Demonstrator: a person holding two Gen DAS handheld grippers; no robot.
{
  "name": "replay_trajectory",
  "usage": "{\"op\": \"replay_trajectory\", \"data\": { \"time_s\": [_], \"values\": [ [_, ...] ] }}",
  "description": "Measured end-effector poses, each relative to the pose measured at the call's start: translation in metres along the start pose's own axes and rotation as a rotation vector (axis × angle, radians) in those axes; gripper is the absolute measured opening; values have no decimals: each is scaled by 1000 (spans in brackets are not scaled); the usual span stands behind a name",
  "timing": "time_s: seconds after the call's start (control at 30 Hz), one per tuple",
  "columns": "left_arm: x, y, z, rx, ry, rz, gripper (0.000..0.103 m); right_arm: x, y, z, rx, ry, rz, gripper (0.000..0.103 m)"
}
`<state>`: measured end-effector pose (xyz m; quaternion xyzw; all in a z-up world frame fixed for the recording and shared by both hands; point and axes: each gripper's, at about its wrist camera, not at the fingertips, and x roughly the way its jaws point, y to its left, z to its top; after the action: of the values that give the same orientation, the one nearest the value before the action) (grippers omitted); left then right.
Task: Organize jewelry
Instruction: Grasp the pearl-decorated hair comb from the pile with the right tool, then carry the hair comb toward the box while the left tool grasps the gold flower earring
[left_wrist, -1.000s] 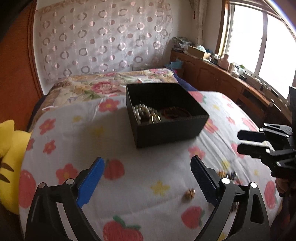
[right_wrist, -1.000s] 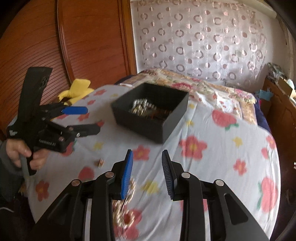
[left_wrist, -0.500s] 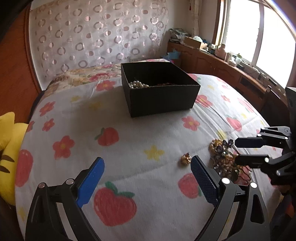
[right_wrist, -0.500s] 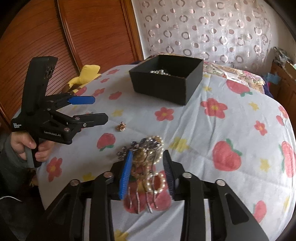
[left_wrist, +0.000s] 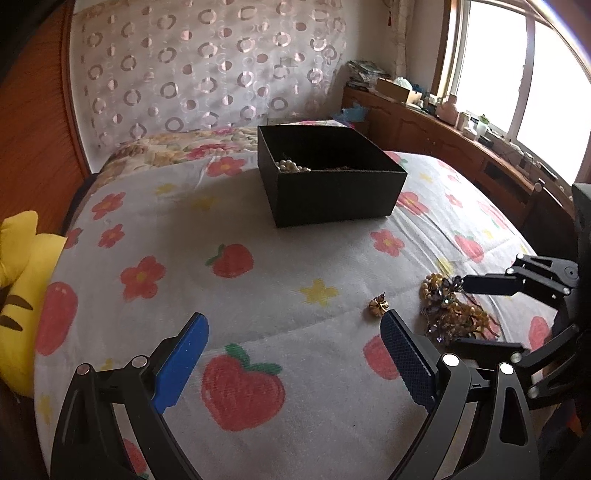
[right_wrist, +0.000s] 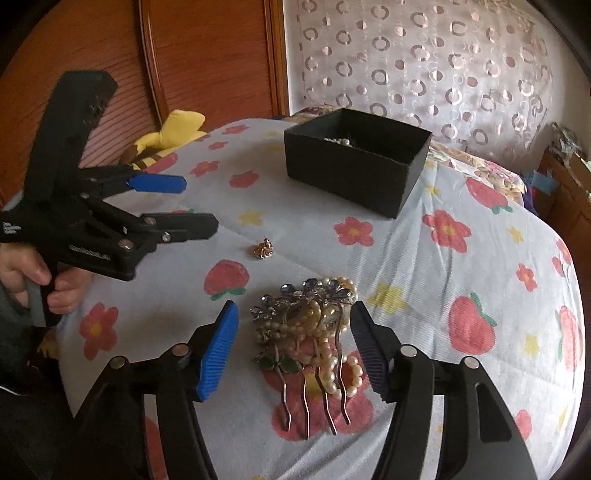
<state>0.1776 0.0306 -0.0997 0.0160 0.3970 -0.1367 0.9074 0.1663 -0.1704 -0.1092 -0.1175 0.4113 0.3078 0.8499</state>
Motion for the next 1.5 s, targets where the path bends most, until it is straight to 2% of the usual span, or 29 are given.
{"op": "replay_trajectory", "data": {
  "time_s": [0.27, 0.3, 0.5, 1.07, 1.3, 1.5],
  "values": [
    [-2, 0, -1, -4, -2, -2, 91, 10, 7, -1, -32, 22, -50, 65],
    [-2, 0, -1, -6, 0, -3, 91, 9, 7, -2, -30, 20, -54, 61],
    [-3, 0, -5, -16, 0, -13, 91, 4, 3, -3, -8, 2, -39, 60],
    [-5, -9, -7, -4, -5, -22, 91, -49, -21, 25, 68, -272, -27, 60],
    [-4, -11, -1, 4, -9, -31, 91, -66, -32, 39, 88, -343, -41, 60],
    [4, -26, 8, 43, -1, -69, 90, -69, -40, 43, 82, -322, -77, 60]
  ]
}}
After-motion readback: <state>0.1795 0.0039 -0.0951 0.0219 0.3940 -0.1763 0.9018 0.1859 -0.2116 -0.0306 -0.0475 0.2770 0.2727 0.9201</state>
